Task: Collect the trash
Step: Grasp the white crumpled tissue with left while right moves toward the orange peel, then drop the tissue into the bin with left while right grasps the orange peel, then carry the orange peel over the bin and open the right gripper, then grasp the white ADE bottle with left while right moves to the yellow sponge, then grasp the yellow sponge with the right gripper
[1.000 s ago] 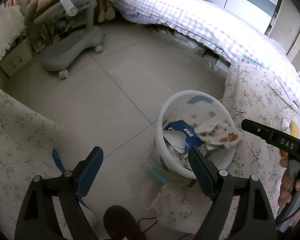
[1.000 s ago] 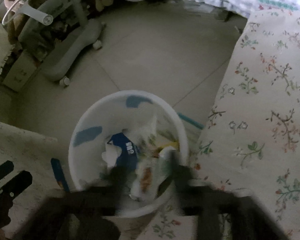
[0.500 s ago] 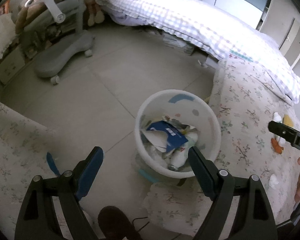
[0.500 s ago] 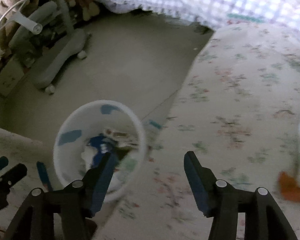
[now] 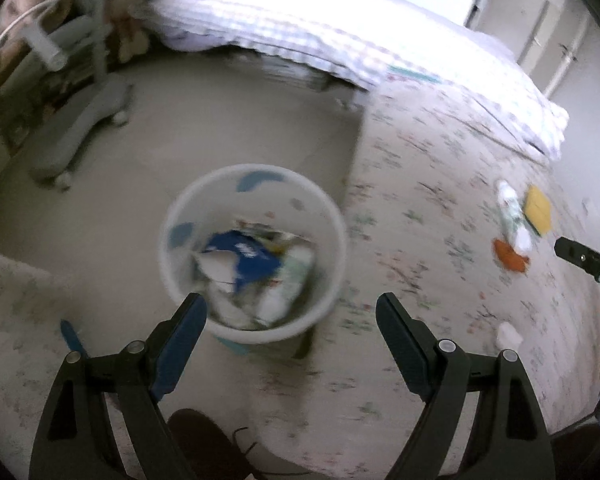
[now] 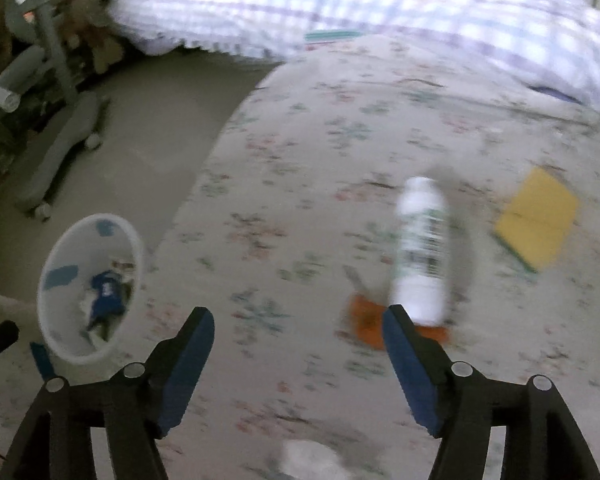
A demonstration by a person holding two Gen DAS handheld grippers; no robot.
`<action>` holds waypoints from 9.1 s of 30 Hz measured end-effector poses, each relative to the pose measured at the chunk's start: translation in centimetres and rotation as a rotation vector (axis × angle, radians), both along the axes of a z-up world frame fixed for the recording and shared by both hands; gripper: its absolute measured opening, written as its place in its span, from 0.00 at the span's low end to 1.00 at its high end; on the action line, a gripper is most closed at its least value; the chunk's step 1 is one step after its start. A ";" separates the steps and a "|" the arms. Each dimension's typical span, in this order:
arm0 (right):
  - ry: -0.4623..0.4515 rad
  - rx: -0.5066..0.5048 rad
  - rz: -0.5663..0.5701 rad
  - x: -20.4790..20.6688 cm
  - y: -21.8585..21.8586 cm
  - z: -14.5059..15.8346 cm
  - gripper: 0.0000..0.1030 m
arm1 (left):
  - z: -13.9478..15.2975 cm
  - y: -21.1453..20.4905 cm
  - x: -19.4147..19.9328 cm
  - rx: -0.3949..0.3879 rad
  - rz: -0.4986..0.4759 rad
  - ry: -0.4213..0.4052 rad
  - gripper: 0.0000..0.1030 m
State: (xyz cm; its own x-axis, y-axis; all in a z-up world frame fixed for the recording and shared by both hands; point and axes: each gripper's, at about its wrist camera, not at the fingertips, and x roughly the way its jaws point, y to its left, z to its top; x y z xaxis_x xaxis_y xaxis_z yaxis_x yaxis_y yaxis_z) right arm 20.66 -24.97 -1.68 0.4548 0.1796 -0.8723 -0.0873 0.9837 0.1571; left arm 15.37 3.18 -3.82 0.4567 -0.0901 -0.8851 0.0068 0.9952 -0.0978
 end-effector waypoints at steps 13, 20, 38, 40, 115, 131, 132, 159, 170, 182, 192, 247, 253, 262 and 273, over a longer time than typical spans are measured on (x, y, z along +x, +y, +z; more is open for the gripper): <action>0.030 -0.052 -0.110 -3.3 -9.8 -0.7 0.75 | -1.8 -9.9 -1.0 0.011 -0.223 0.057 0.86; 0.058 -0.056 -0.151 -4.7 -13.1 -1.6 0.75 | -3.5 -14.7 -2.5 -0.011 -0.323 0.090 0.86; 0.087 -0.071 -0.201 -6.7 -17.7 -2.7 0.75 | -5.7 -21.0 -3.0 -0.109 -0.460 0.077 0.62; 0.088 -0.071 -0.206 -6.8 -18.0 -2.8 0.75 | -6.1 -21.3 -2.9 -0.095 -0.465 0.090 0.42; 0.112 -0.031 0.109 1.2 1.3 -5.5 0.19 | -1.5 4.1 2.2 -0.135 0.049 -0.021 0.16; 0.080 0.026 0.181 1.7 7.3 -4.3 0.19 | -3.2 8.7 1.4 -0.010 0.183 0.069 0.80; 0.079 0.029 0.184 1.7 7.6 -4.2 0.19 | -3.1 9.0 1.2 -0.005 0.186 0.067 0.80; 0.047 0.110 0.308 3.0 20.5 -6.3 0.24 | -3.2 13.8 -1.2 0.079 0.231 0.048 0.87; 0.014 0.127 0.288 3.3 20.5 -5.7 0.57 | -3.0 13.4 -1.3 0.080 0.226 0.046 0.87; -0.001 0.089 0.247 3.4 17.6 -4.7 0.62 | -2.4 12.2 -1.2 0.074 0.212 0.037 0.87; -0.019 0.048 0.167 3.9 12.5 -4.2 0.68 | -2.0 10.4 -0.8 0.081 0.188 0.029 0.87; 0.011 -0.026 -0.467 3.0 -25.2 -5.2 0.75 | -4.0 -25.4 9.9 -0.194 -0.278 -0.036 0.73; 0.014 -0.001 -0.461 3.0 -25.8 -5.3 0.75 | -6.1 -26.6 11.1 -0.282 -0.289 0.023 0.42; 0.029 0.061 -0.425 4.8 -22.9 -5.9 0.75 | -4.7 -25.1 11.0 -0.250 -0.282 -0.013 0.38; 0.009 0.081 -0.387 7.1 -17.4 -7.1 0.75 | -3.2 -18.1 9.5 -0.189 -0.232 -0.024 0.38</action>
